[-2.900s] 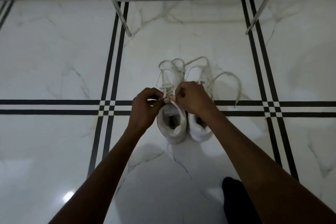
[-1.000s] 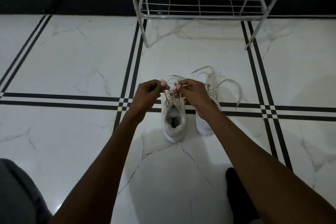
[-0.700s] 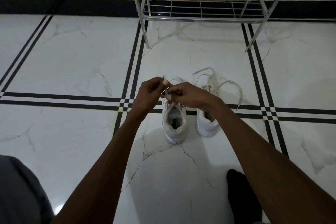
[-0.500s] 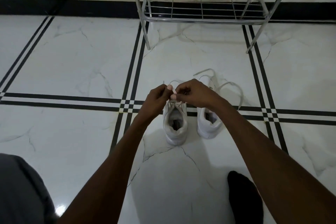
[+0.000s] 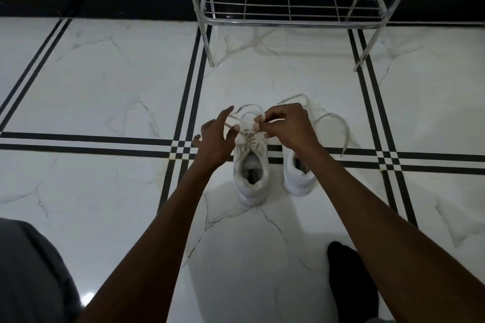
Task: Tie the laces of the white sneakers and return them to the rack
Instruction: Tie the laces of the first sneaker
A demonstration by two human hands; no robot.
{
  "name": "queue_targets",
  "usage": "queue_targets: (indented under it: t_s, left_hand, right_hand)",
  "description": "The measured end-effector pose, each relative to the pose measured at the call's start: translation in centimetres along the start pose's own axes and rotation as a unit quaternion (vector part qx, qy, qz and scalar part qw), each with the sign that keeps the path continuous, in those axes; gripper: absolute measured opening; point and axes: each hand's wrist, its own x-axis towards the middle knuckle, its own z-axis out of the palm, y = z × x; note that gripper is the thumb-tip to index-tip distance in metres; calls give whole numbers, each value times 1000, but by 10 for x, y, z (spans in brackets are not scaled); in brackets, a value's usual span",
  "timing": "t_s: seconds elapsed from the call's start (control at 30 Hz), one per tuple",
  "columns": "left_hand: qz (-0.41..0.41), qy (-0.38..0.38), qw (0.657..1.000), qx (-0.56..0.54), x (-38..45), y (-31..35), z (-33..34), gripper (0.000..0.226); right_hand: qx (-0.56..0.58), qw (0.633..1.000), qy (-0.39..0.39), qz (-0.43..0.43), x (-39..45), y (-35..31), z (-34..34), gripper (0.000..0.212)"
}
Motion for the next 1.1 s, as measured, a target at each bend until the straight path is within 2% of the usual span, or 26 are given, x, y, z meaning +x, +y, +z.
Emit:
queue_targets:
  t_s: [0.1,0.23,0.3,0.37,0.47,0.57,0.63,0.67,0.77,0.83,0.93,1.1]
  left_hand:
    - [-10,69,995,66,2,-4,-9,15]
    - [-82,115,986,92,-2,-7,-24,13]
    - [-122,128,978,113,-5,-19,-30,14]
    - [-181,140,963,140,-11,-32,-35,16]
    - [-256,111,945,172,-21,-44,-34,23]
    - [-220,85,963,132,-25,-46,-24,21]
    - [-162,85,977,109,-24,-42,-15,20]
    - [-133,75,983,101,-23,-37,-11,24]
    - [-44,22,998,34,-19,-24,2,28]
    - [-16,-7,1000,-10,-19,-20,13,26]
    - [-22,-28,999,8,-20,-16,27,25]
    - [-55,6,998,-8,-20,-27,33,12]
  right_hand:
    - [41,999,-11,28,0,0,-1,15]
    - [73,992,-22,99,6,9,-2,13]
    - [-35,993,28,110,12,19,-6,17]
    - [-199,971,86,97,14,32,-12,27]
    - [-259,955,113,90,9,47,-17,31]
    - [-252,961,102,50,3,50,-10,34]
    - [-236,966,104,20,-1,44,-7,55]
    - [-229,969,94,-4,-2,41,-5,58]
    - [-254,964,-21,-77,-2,41,3,42]
    - [-296,950,-75,-72,-5,43,9,29]
    - [-339,937,-76,-43,-7,47,17,31]
    - [-308,944,-108,-39,-4,50,17,12]
